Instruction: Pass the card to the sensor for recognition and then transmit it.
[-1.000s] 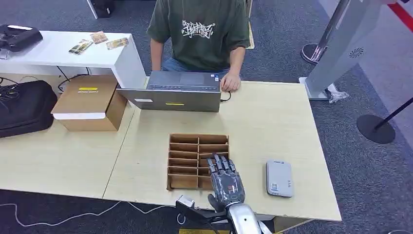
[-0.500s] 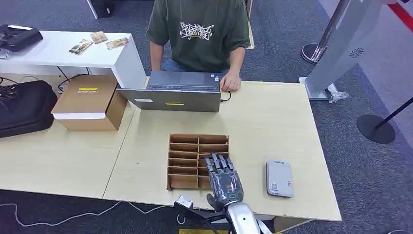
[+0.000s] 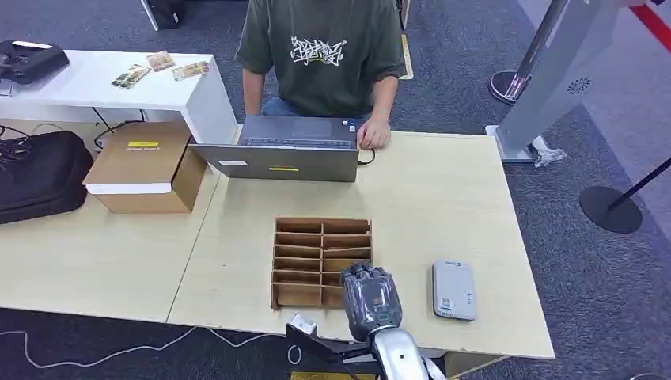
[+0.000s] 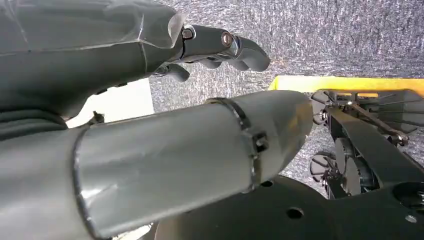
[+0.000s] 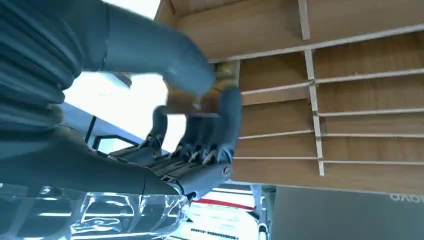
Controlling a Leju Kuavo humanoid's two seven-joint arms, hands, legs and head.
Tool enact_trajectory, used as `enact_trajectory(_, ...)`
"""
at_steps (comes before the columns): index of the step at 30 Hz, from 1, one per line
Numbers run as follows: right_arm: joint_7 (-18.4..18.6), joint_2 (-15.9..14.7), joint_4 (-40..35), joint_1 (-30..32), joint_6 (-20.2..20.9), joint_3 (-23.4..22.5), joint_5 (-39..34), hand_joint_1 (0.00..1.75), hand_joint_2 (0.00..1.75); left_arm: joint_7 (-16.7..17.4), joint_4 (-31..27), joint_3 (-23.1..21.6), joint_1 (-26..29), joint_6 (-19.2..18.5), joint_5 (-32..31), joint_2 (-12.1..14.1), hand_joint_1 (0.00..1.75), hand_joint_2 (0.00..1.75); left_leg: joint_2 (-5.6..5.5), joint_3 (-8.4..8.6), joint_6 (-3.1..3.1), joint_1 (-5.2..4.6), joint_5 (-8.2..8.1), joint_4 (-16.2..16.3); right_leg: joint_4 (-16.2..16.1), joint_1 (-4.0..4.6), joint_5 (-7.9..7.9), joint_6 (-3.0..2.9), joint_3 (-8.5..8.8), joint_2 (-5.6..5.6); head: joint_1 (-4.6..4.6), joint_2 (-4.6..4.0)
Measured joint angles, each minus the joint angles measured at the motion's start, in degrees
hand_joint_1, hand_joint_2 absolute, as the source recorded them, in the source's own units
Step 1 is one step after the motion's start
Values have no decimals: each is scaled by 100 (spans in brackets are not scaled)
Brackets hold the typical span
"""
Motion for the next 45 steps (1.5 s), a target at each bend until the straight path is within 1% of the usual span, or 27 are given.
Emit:
enact_trajectory(2,-2,-11,-76,26,-2,2,0,171,175,0,0,2,0,0,0,-2,0,0,0,0,0,0,0,0,0,0,0,0,0,0,0,0)
enact_trajectory(4,-7,-17,-124,45,-2,2,0,161,175,0,0,2,0,2,0,-2,0,0,0,0,0,0,0,0,0,0,0,0,0,0,0,0)
enact_trajectory(5,-9,-20,-135,48,-2,2,0,161,175,0,0,2,0,4,0,-2,0,0,0,0,0,0,0,0,0,0,0,0,0,0,0,0)
enact_trajectory(7,-28,-20,-148,50,-2,2,-2,148,175,0,0,4,0,4,0,-2,0,0,0,0,0,0,0,0,0,0,0,0,0,0,0,0)
enact_trajectory(8,-37,-17,-148,49,-2,2,-2,148,175,0,0,4,0,4,0,-2,0,0,0,0,0,0,0,0,0,0,0,0,0,0,0,0)
enact_trajectory(10,-70,-20,-148,49,-2,2,-7,141,175,0,0,6,0,9,0,-2,0,0,0,0,0,0,0,0,0,0,0,0,0,0,0,0)
enact_trajectory(18,-140,-17,-148,49,-4,2,-17,140,175,0,2,37,0,11,0,-4,0,0,0,0,0,0,0,0,0,0,0,0,0,0,0,0)
enact_trajectory(21,-179,-17,-148,49,-11,2,-24,147,175,0,2,57,0,13,0,-4,0,0,0,0,0,0,0,0,0,0,0,0,0,0,0,0)
enact_trajectory(22,-190,-17,-148,49,-13,2,-28,143,175,0,0,70,0,13,0,-4,0,0,0,0,0,0,0,0,0,0,0,0,0,0,0,0)
enact_trajectory(23,-205,-17,-148,49,-18,2,-39,143,175,0,2,89,0,13,0,-4,0,0,0,0,0,0,0,0,0,0,0,0,0,0,0,0)
enact_trajectory(25,-227,-17,-151,49,-37,2,-85,154,175,0,2,103,0,13,0,-4,0,0,0,0,0,0,0,0,0,0,0,0,0,0,0,-2)
enact_trajectory(27,-236,-17,-157,50,-55,2,-114,171,175,0,0,105,0,13,0,-4,0,0,0,0,0,0,0,0,0,0,0,0,0,0,0,0)
enact_trajectory(28,-245,-17,-170,50,-85,2,-107,175,175,0,2,107,0,13,0,-4,0,0,0,0,0,0,0,0,0,0,0,0,0,0,0,0)
enact_trajectory(33,-295,-17,-244,55,-393,-9,-72,175,175,-9,2,133,0,15,0,-9,0,0,0,0,0,0,0,0,0,0,0,0,0,0,-2,0)
enact_trajectory(38,-424,35,-417,58,-658,-79,0,175,175,-70,2,142,2,28,0,-15,0,0,0,0,0,0,0,0,0,0,0,0,0,0,0,0)
enact_trajectory(42,-426,50,-618,96,-1005,-131,0,175,175,-79,2,172,8,28,0,-33,0,0,0,0,0,0,0,0,0,0,0,0,0,0,-2,0)
enact_trajectory(45,-391,50,-736,140,-1075,-160,0,175,175,-81,2,190,13,15,0,-37,0,0,0,-1,0,0,0,0,0,0,0,0,0,0,0,0)
